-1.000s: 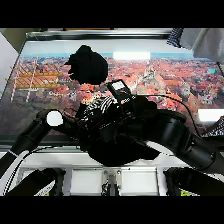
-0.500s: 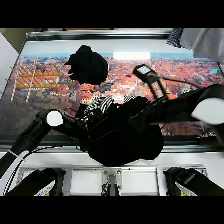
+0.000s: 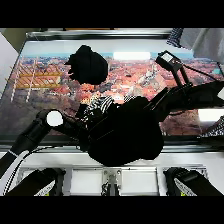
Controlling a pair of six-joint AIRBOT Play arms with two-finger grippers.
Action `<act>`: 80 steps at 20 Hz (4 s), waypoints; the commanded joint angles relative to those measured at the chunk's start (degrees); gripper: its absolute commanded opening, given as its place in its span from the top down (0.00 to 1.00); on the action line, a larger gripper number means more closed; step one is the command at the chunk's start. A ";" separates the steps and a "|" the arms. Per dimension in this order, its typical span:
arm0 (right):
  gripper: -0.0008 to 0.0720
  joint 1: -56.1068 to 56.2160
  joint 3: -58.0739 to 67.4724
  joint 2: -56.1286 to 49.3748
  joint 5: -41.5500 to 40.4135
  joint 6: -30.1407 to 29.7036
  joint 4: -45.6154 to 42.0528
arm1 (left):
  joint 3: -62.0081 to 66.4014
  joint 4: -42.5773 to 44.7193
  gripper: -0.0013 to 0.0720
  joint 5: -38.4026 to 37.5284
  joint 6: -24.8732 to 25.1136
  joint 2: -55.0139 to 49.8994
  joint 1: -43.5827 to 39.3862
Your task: Fold the clothes and pants, and hang the long-sleeved shirts on hangers.
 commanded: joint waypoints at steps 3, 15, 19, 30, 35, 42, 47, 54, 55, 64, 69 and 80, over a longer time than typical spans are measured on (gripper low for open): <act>0.09 -18.05 -0.07 -3.04 5.49 -23.37 16.28 | -0.02 0.02 0.97 0.04 0.02 0.02 0.02; 0.09 -33.83 -1.25 -31.63 21.92 -65.59 35.56 | -0.02 0.02 0.97 0.04 0.02 0.04 0.02; 0.09 -29.59 -1.33 -35.93 21.99 -67.91 35.58 | -0.02 0.04 0.97 0.04 0.02 0.02 0.02; 0.09 -19.56 -1.42 -40.06 22.10 -66.95 35.63 | -0.02 0.04 0.97 0.11 0.02 0.02 0.02; 0.09 -18.18 -1.42 -40.06 22.08 -66.53 38.14 | -0.02 0.07 0.97 0.09 0.02 0.02 0.02; 0.09 -18.16 -1.42 -40.06 22.08 -65.70 37.94 | 0.00 0.07 0.97 0.09 0.02 0.02 0.02; 0.09 -18.18 -1.42 -40.06 22.08 -64.70 37.99 | 0.00 0.07 0.97 0.02 0.02 0.02 0.02; 0.09 -18.18 -1.42 -40.06 22.05 -64.43 38.03 | -0.02 0.04 0.97 0.02 0.02 0.04 0.02; 0.09 -18.18 -1.42 -40.06 22.03 -64.41 38.07 | 0.00 0.04 0.97 0.02 0.02 0.02 0.02; 0.97 -18.18 -1.42 -40.06 21.88 -64.39 38.01 | -0.02 0.04 0.97 0.00 0.02 0.02 0.02; 0.97 -18.18 -1.42 -40.06 21.86 -64.32 37.99 | 0.00 0.59 0.58 -0.15 -0.02 0.02 0.02; 0.98 -18.25 -1.42 -40.04 19.21 -63.54 38.14 | 0.00 2.12 0.23 -1.77 -15.10 1.18 0.02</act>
